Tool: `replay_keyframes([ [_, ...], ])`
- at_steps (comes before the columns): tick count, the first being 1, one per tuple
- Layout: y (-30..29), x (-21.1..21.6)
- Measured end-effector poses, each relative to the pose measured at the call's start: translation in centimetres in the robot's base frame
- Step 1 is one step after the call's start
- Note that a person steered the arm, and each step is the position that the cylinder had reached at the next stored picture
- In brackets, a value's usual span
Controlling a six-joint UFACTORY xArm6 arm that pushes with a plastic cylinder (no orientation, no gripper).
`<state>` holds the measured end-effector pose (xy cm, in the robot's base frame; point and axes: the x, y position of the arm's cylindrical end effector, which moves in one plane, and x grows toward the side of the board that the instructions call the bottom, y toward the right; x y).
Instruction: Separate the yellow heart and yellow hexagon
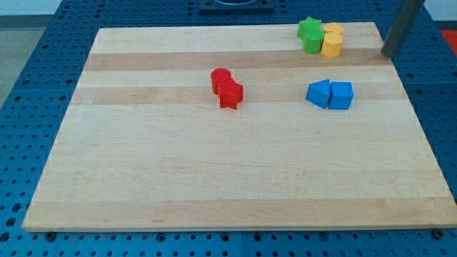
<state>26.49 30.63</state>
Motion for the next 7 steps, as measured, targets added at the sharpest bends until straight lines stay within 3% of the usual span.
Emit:
replay_keyframes([
  [1,0.1,-4.8],
  [2,-1.8,-7.0],
  [7,-10.3,-4.3],
])
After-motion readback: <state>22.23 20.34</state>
